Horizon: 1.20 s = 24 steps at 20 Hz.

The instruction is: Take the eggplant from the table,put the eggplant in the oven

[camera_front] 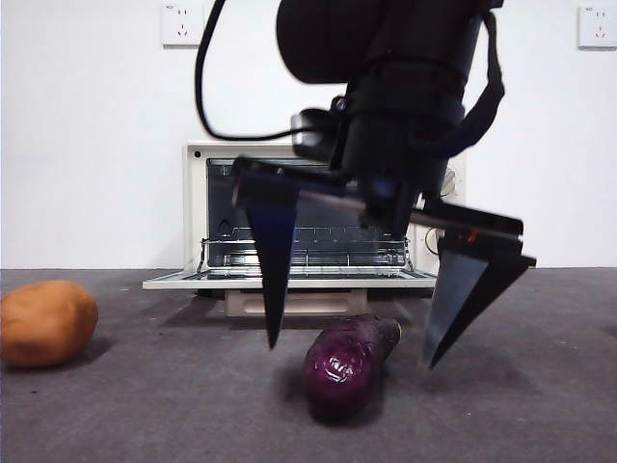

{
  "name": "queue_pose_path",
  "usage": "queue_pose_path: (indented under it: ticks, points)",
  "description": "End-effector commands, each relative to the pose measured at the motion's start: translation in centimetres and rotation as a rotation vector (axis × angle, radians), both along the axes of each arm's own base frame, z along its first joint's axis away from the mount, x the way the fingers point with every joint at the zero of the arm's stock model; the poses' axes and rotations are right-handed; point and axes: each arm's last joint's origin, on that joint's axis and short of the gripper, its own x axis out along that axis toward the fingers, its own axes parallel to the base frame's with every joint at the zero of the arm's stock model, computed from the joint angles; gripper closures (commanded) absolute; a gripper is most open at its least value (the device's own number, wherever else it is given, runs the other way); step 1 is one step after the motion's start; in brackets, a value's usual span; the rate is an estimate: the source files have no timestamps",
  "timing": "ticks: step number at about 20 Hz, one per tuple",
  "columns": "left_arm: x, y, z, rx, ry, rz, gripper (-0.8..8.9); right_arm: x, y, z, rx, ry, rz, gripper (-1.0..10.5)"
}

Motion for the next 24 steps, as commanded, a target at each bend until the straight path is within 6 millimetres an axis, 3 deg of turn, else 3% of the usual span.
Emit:
queue_pose_path:
  ticks: [1,3,6,9,15,20,24]
  points:
    - [-0.2,-0.1,0.0,0.013,-0.009,-0.015,8.2,-0.5,0.5,-1.5,-0.047,0.017,-0.011,4.2]
    - [-0.2,-0.2,0.0,0.013,-0.008,-0.023,8.2,-0.8,0.9,-1.7,-0.056,0.011,-0.007,5.0]
    - [-0.1,-0.3,0.0,0.014,-0.007,-0.028,8.2,-1.1,1.4,-1.7,-0.072,-0.046,-0.004,8.3]
    - [0.1,-0.3,-0.1,0.015,-0.002,-0.028,8.2,-1.4,1.8,-1.6,-0.065,-0.068,-0.002,9.6]
    - [0.6,-0.5,-0.2,0.018,0.01,-0.028,8.2,-1.7,1.7,-0.8,-0.061,-0.104,0.045,9.6]
    - [2.0,-0.8,-0.5,0.028,0.039,-0.029,8.2,-2.9,0.3,5.8,0.094,-0.236,0.205,9.6]
    - [2.6,-1.0,-0.7,0.031,0.053,-0.032,8.2,1.0,-1.5,8.3,0.218,-0.282,0.182,9.6]
